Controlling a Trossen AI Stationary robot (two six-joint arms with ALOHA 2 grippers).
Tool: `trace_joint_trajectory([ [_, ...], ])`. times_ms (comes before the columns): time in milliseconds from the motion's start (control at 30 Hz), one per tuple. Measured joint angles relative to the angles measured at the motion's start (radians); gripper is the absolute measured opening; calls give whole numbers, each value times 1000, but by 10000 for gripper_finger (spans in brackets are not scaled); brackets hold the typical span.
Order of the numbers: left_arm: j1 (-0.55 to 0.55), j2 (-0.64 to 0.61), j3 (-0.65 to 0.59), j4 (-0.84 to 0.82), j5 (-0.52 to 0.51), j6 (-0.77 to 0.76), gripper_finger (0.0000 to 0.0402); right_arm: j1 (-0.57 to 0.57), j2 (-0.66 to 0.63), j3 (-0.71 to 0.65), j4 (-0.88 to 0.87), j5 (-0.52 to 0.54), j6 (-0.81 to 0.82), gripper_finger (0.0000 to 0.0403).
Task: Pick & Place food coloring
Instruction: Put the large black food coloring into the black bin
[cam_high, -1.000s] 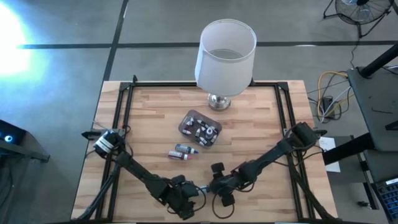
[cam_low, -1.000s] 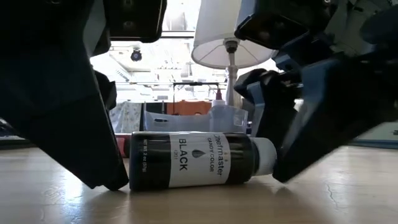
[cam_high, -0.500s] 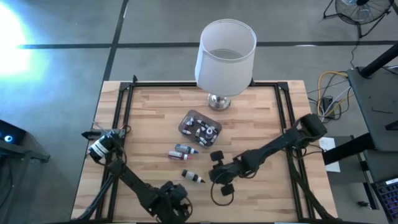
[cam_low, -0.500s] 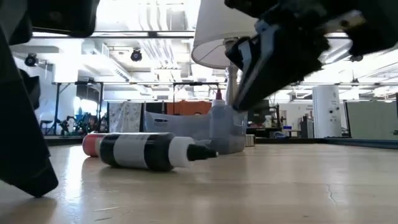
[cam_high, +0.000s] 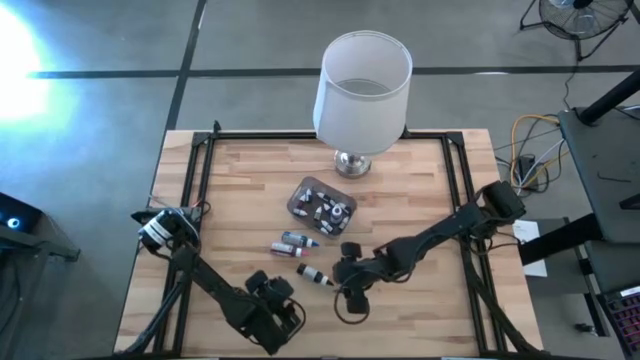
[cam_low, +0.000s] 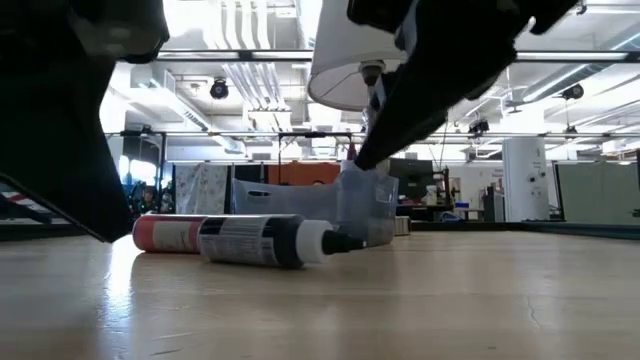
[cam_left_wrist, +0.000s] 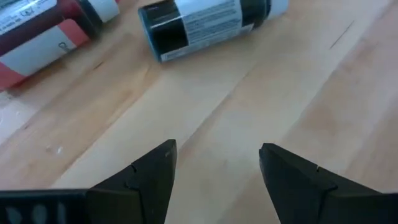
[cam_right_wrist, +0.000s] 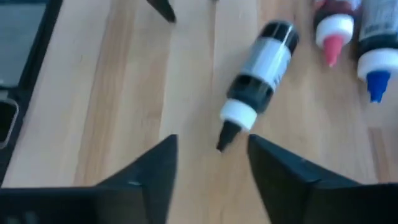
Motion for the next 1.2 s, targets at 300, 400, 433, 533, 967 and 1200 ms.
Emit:
trace_joint_trajectory([
  [300,9,-18,0,-7,2,5,210,-30,27,-53,121,73,81,308],
  [400,17,-28,0,-5,1,33,210,-30,75,-52,126,45,93,317],
  [433,20,-30,-3,-5,0,45,210,-28,89,-46,130,43,91,318],
  [533,34,-34,-8,-2,7,69,210,-23,129,-15,128,45,86,317],
  [967,44,-38,-13,-18,65,83,210,-59,209,36,124,49,222,281],
  [1200,44,-38,-22,-19,91,83,210,-60,209,36,115,46,262,231],
])
